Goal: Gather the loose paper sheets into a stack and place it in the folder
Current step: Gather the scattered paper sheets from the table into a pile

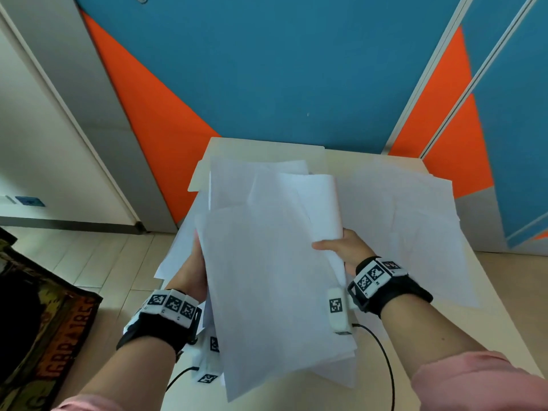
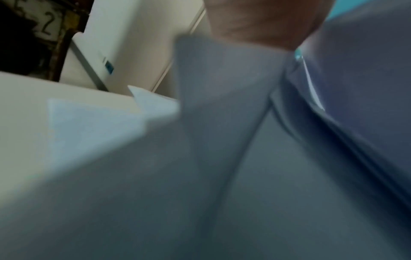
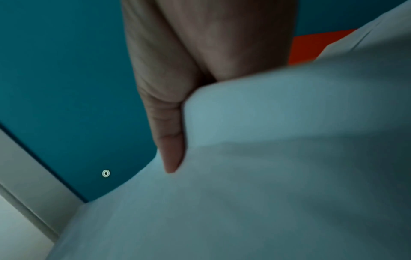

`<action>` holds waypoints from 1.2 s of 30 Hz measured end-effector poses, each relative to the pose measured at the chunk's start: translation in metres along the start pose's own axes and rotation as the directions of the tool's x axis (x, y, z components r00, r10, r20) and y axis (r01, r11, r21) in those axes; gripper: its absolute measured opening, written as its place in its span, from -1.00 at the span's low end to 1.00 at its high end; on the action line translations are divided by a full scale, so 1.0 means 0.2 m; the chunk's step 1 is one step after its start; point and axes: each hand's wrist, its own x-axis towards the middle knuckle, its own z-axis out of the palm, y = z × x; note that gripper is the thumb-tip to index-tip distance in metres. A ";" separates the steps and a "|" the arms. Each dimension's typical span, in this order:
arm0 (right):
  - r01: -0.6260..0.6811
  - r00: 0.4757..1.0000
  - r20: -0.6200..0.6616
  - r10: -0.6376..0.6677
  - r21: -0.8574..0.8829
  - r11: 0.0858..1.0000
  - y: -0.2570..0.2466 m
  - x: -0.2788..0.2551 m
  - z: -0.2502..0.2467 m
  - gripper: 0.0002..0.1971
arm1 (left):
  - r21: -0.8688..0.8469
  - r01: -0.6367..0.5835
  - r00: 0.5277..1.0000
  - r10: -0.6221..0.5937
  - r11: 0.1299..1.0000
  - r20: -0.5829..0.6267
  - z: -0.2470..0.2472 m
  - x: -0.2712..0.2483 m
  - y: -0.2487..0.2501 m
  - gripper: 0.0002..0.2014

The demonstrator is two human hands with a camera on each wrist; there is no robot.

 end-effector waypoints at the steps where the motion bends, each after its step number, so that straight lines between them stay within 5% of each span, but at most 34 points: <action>1: -0.014 1.000 -0.013 0.014 -0.006 1.000 0.02 0.00 -0.01 -0.58 | -0.065 0.053 0.998 -0.051 0.997 0.022 -0.02 0.01 -0.03 -0.24; 4: -0.056 0.998 0.040 0.056 0.002 0.998 0.07 -0.02 -0.05 -0.48 | -0.141 0.119 0.986 -0.101 0.983 0.130 -0.02 -0.03 -0.08 -0.10; 6: -0.049 0.988 0.146 0.052 -0.028 0.998 0.08 -0.04 -0.07 -0.15 | -0.115 0.097 0.988 -0.082 0.989 0.133 -0.01 -0.05 -0.10 -0.23; 8: 0.017 0.978 0.208 0.000 -0.081 0.997 0.07 -0.05 -0.07 0.05 | -0.049 0.091 0.988 -0.084 0.995 0.133 0.01 -0.04 -0.13 0.00; 13: 0.198 0.979 -0.033 -0.201 -0.095 0.976 0.00 -0.08 -0.05 -0.66 | -0.022 0.037 0.989 -0.034 0.999 0.142 0.05 -0.01 -0.12 -0.11; 20: 0.337 0.939 0.061 -0.337 -0.341 0.877 -0.06 -0.09 0.04 -0.44 | 0.035 0.007 0.992 -0.011 0.999 0.126 0.13 0.06 -0.08 -0.21; 24: 0.247 0.967 -0.028 -0.251 -0.108 0.963 -0.01 -0.08 -0.01 -0.38 | 0.154 -0.067 0.997 0.070 0.986 -0.015 0.18 0.13 -0.04 -0.73; 30: 0.058 0.985 -0.156 -0.067 -0.060 0.996 0.17 -0.03 -0.24 -0.66 | 0.250 -0.084 0.984 0.119 0.965 -0.130 0.20 0.27 0.00 -0.65; 34: -0.262 0.865 -0.483 0.134 -0.208 0.942 0.34 0.09 -0.57 -0.77 | 0.188 -0.068 0.979 0.102 0.980 -0.178 0.20 0.32 0.01 -0.60; 36: -0.396 0.809 -0.559 0.183 -0.289 0.872 0.38 0.17 -0.71 -0.66 | 0.147 -0.055 0.974 0.085 0.988 -0.210 0.20 0.33 0.01 -0.56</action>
